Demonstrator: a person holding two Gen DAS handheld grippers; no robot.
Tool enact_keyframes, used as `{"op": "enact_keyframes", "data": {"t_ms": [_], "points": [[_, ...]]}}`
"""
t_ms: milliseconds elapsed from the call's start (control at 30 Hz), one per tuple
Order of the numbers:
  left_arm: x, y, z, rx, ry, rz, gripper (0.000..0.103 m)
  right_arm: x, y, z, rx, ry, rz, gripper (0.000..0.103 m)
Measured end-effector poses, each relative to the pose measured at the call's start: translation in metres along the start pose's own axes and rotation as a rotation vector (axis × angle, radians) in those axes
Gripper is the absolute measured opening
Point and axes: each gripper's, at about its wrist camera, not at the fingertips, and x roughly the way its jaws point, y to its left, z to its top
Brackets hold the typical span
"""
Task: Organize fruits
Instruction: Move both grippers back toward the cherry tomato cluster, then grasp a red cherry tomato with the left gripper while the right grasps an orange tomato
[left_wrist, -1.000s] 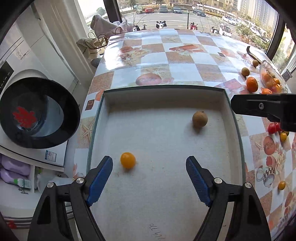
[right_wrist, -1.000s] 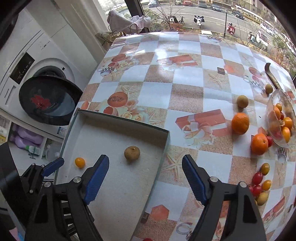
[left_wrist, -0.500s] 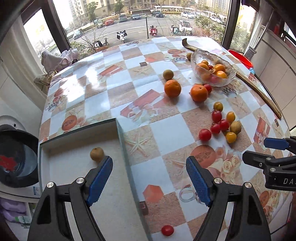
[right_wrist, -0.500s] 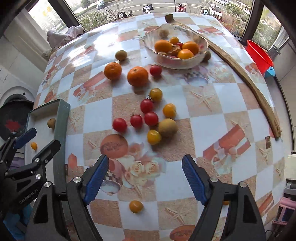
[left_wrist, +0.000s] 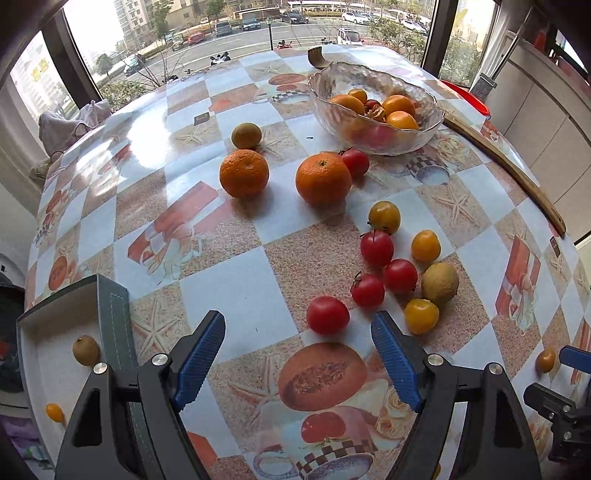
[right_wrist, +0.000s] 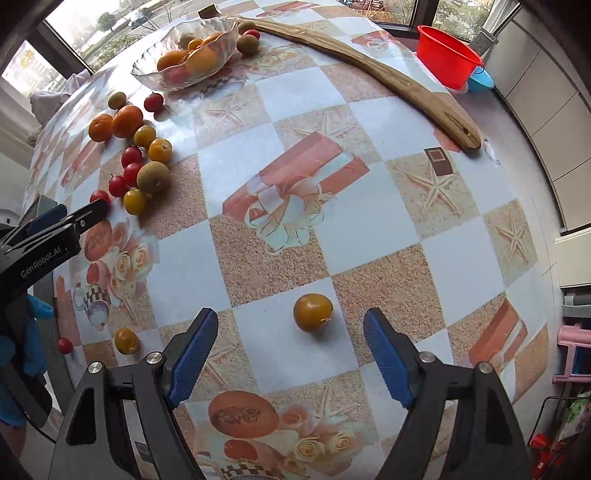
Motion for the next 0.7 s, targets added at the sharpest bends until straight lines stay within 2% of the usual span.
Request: {"op": "enact_keyframes", "data": {"t_ms": [100, 200, 267, 333, 400, 467, 533, 567, 600, 633, 667, 700], "points": [[0.007, -0.006, 0.003, 0.013, 0.011, 0.004, 0.082, 0.004, -0.004, -0.002, -0.007, 0.003, -0.003, 0.081], [0.011, -0.011, 0.004, 0.02, 0.018, 0.0, 0.082, 0.008, -0.005, -0.002, -0.01, 0.01, -0.006, 0.067], [0.012, -0.013, 0.004, 0.023, 0.022, 0.001, 0.082, 0.009, -0.006, -0.003, -0.013, 0.001, -0.019, 0.064], [0.013, -0.014, 0.005, 0.016, 0.021, -0.017, 0.076, 0.009, -0.009, -0.005, -0.02, -0.007, -0.025, 0.059], [0.013, -0.016, 0.006, 0.016, 0.021, -0.019, 0.075, 0.009, -0.009, -0.004, -0.027, -0.017, -0.032, 0.053], [0.012, -0.016, 0.006, 0.011, 0.023, -0.039, 0.068, 0.009, -0.005, -0.001, -0.042, -0.021, -0.045, 0.045], [0.01, -0.02, 0.004, 0.023, 0.02, -0.046, 0.056, 0.009, -0.003, 0.002, -0.055, -0.022, -0.06, 0.031], [0.008, -0.022, 0.004, 0.034, 0.016, -0.055, 0.052, 0.009, -0.003, 0.003, -0.059, -0.022, -0.063, 0.027], [0.006, -0.025, 0.002, 0.046, 0.013, -0.064, 0.042, 0.009, -0.003, 0.004, -0.062, -0.021, -0.059, 0.024], [0.004, -0.027, 0.001, 0.057, 0.011, -0.076, 0.036, 0.009, -0.004, 0.005, -0.062, -0.019, -0.053, 0.024], [0.005, -0.028, 0.001, 0.066, 0.014, -0.074, 0.035, 0.009, -0.004, 0.006, -0.06, -0.017, -0.047, 0.023], [0.004, -0.028, 0.001, 0.071, 0.012, -0.072, 0.026, 0.009, -0.005, 0.006, -0.055, -0.015, -0.04, 0.023]]}}
